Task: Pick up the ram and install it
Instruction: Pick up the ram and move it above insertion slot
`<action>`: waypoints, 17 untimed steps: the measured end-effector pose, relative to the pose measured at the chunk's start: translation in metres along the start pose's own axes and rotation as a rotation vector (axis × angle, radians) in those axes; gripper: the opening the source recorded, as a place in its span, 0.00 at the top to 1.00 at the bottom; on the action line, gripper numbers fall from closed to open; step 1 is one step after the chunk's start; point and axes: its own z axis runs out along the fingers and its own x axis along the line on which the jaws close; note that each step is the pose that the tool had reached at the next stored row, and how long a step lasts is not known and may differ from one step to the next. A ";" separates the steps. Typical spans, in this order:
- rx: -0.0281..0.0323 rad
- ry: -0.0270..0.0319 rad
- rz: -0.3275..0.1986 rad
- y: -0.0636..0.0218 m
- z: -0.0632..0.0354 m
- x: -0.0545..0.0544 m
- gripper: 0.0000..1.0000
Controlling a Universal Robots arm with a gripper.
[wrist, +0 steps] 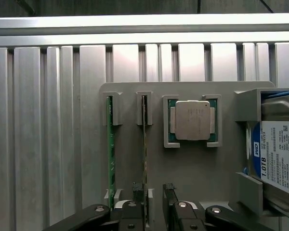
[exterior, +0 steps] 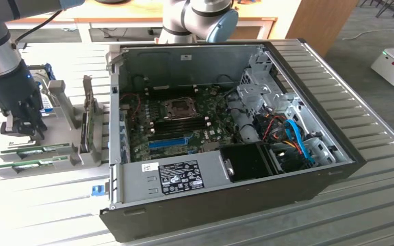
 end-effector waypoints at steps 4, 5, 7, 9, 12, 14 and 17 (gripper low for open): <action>0.0002 -0.0002 0.000 0.0000 0.0001 0.000 0.71; 0.0003 -0.0003 0.000 0.0000 0.0002 0.000 0.71; 0.0004 -0.0003 0.000 -0.0001 0.0002 0.001 0.71; 0.0003 -0.0002 0.000 -0.0002 0.0001 0.003 0.71; 0.0001 -0.0002 0.000 -0.0003 0.0001 0.006 0.71; 0.0002 -0.0001 0.000 -0.0004 0.0001 0.008 0.71; 0.0002 -0.0001 0.000 -0.0006 0.0001 0.011 0.71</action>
